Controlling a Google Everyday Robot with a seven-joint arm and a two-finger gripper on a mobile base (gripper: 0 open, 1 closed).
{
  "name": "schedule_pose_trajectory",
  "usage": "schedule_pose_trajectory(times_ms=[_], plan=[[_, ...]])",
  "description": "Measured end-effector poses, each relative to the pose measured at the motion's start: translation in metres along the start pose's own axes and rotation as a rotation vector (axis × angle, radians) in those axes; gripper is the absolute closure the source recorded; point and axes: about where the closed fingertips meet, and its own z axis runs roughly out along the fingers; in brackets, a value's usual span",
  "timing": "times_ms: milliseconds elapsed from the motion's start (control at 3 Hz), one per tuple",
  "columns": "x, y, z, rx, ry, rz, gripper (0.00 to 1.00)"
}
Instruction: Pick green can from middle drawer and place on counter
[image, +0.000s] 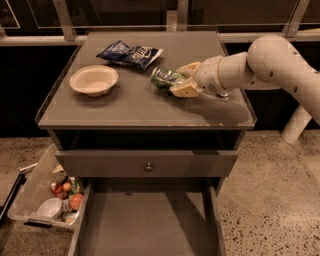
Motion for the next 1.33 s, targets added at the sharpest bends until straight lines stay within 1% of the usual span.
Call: schedule_pose_trajectory(times_ms=[667, 1000, 1333], plan=[[0.0, 0.0, 0.0, 0.0, 0.0, 0.0, 0.12], [0.0, 0.0001, 0.0001, 0.0, 0.0, 0.0, 0.0], [0.0, 0.0001, 0.0001, 0.0, 0.0, 0.0, 0.0]])
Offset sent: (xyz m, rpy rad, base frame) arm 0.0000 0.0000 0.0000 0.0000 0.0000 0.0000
